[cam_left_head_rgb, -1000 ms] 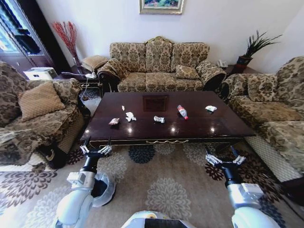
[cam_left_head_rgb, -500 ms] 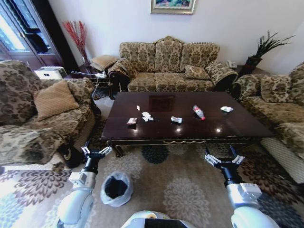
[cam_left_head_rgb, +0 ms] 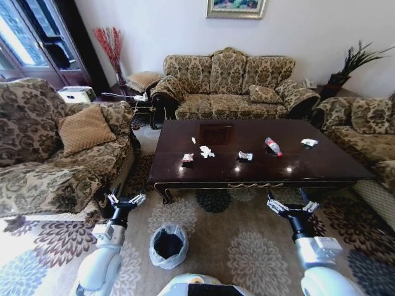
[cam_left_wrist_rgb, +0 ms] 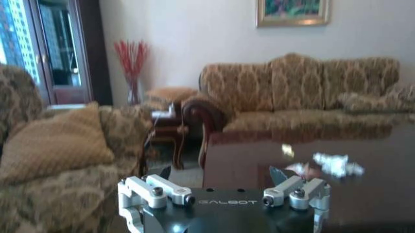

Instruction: Move to the front of the table and place the trash on the table into the trash bin.

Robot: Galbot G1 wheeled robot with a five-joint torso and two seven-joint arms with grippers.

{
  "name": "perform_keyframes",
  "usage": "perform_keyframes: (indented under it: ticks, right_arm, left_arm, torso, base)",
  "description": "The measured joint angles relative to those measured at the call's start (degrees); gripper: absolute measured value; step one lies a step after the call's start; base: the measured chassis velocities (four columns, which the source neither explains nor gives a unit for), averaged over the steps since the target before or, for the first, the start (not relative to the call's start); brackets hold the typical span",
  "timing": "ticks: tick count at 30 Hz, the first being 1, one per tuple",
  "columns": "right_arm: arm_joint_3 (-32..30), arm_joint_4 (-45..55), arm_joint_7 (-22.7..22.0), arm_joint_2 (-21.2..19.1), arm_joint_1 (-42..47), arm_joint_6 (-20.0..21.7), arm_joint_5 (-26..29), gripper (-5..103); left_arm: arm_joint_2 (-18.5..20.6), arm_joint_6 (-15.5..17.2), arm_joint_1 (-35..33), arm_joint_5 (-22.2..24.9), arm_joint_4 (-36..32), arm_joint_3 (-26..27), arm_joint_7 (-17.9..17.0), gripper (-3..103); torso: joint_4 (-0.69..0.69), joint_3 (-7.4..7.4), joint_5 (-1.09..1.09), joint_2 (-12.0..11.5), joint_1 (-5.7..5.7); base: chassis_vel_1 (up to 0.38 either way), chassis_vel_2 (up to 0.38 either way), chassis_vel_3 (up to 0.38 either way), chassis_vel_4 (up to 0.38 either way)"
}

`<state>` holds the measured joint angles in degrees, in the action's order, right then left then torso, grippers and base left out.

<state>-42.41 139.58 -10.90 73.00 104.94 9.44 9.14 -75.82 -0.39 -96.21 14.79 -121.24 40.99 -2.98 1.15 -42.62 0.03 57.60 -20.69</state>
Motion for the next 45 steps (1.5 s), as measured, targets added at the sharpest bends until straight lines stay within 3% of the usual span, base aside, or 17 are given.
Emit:
perform_keyframes:
  ticks: [3, 6, 8, 10, 20, 34, 45]
  right_arm:
    - [-0.05, 0.01, -0.21, -0.08, 0.04, 0.0, 0.17, 100]
    - [-0.06, 0.17, -0.64, -0.17, 0.08, 0.0, 0.42, 100]
    - [-0.07, 0.2, -0.71, -0.21, 0.09, 0.01, 0.47, 100]
    - [-0.07, 0.31, -1.06, -0.46, 0.11, 0.06, 0.7, 100]
    - [-0.17, 0.8, -2.02, -1.18, 0.28, 0.43, 1.3, 100]
    - [-1.02, 1.59, -4.2, -0.58, 2.17, -0.23, 1.26, 100]
    - [-1.21, 2.65, -5.29, 0.17, 2.54, -0.23, 0.95, 100]
  left_arm:
    - [0.32, 0.24, 0.54, -0.06, 3.61, 0.01, 0.67, 100]
    - [0.58, 0.59, 2.52, -0.91, 13.13, -0.92, 0.93, 100]
    - [0.59, 0.69, 2.95, -1.22, 15.53, -1.24, 1.13, 100]
    - [0.63, 2.48, 4.08, -0.35, 21.82, -2.93, 1.5, 100]
    - [1.03, 4.77, 8.94, -0.63, 37.43, -9.17, 1.71, 100]
    - [1.82, 6.22, 16.22, 1.03, 49.72, -14.61, 3.23, 100]
    - [1.66, 5.88, 21.55, 1.11, 60.01, -15.96, 4.01, 100]
  torso:
    - [0.01, 0.0, -0.01, 0.0, 0.0]
    - [0.01, 0.0, -0.06, 0.0, 0.0]
    - [0.01, 0.01, -0.06, 0.0, 0.01]
    - [0.01, 0.01, -0.02, 0.0, 0.0]
    - [0.01, 0.0, -0.03, 0.0, 0.0]
    - [0.01, 0.0, -0.02, 0.0, 0.0]
    - [0.01, 0.0, -0.04, 0.0, 0.0]
  base:
    - [0.0, 0.0, 0.0, 0.0]
    - [0.0, 0.0, 0.0, 0.0]
    - [0.0, 0.0, 0.0, 0.0]
    - [0.0, 0.0, 0.0, 0.0]
    - [0.0, 0.0, 0.0, 0.0]
    - [0.0, 0.0, 0.0, 0.0]
    - [0.0, 0.0, 0.0, 0.0]
